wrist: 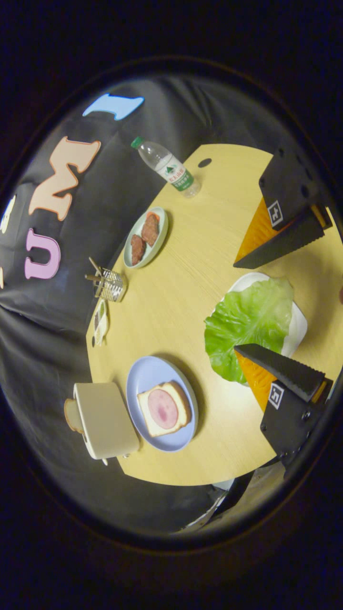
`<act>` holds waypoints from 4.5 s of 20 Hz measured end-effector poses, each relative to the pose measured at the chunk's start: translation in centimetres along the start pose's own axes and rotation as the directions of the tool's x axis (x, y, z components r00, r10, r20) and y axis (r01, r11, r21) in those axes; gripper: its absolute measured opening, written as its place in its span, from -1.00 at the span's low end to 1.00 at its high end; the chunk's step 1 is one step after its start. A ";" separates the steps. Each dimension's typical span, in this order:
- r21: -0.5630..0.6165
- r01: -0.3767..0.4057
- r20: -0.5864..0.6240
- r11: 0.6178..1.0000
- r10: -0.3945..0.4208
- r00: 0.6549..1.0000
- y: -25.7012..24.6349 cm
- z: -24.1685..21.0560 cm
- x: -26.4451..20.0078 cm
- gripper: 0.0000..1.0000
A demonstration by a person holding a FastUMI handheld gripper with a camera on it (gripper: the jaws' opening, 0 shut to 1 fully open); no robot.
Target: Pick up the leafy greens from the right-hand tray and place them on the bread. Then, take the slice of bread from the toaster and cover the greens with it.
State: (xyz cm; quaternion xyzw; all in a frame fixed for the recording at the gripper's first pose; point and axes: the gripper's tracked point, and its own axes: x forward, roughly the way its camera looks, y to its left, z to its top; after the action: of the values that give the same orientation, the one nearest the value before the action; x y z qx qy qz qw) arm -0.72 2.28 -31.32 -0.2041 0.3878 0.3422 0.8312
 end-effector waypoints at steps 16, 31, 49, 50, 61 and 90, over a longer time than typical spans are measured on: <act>0.116 -0.075 -0.128 0.990 0.090 0.988 2.1 -3.5 3.8 0.99; 0.124 -0.081 -0.163 0.989 0.101 0.981 3.5 -3.5 3.7 -0.54; 0.106 -0.014 -0.094 0.994 0.024 0.995 4.4 0.4 -0.6 -0.93; 0.105 -0.011 -0.091 0.994 0.021 0.996 4.5 0.7 -0.8 -0.93; 0.054 -0.051 -0.033 0.997 0.052 0.998 8.0 6.2 -2.0 -0.92; -0.142 -0.293 -0.033 0.946 0.291 0.956 22.0 15.1 3.4 -0.92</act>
State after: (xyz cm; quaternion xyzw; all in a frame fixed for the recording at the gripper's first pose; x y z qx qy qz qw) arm -7.54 27.81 -26.33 -0.2067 0.3927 0.4876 0.7519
